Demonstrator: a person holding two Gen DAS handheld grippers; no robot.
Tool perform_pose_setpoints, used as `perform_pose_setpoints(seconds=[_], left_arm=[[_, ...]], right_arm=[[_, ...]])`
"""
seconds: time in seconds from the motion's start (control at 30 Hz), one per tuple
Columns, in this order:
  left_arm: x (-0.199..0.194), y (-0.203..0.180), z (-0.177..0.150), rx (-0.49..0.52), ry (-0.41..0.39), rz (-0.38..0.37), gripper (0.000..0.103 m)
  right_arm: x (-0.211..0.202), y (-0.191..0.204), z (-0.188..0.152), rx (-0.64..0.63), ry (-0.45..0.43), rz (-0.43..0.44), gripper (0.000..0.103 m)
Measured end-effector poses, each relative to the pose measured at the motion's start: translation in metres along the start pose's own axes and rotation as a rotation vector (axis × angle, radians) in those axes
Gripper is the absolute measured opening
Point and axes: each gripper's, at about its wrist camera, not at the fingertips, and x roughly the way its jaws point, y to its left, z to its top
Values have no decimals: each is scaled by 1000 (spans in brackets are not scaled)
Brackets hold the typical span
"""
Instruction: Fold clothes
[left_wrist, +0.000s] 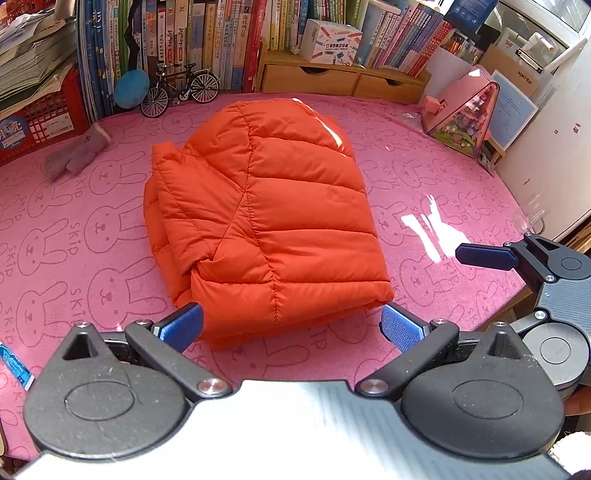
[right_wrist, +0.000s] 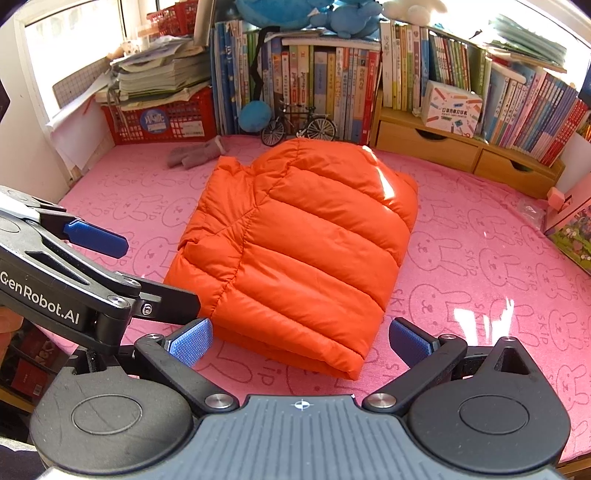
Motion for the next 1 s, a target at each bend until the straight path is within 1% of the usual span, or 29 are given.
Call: perform_pose_setpoints(seconds=[0.17,0.57,0.77,0.93,1.0], left_arm=[[5,0,2,2,17,38,103],[17,1,7,6,59,128,103],[21,4,8,-9,69,112,103],[22,9,9,-42,69,87,103],[23,10,9,-48,68,88,103]], right_arm=[[4,2,0,-15,12,-14,103],[15,-1,4,-5,34,-25,103],[20,-3,6,1,43,-27,103],[23,-4,7,5,49,-28,103],[23,-4,7,7,51,-28,103]])
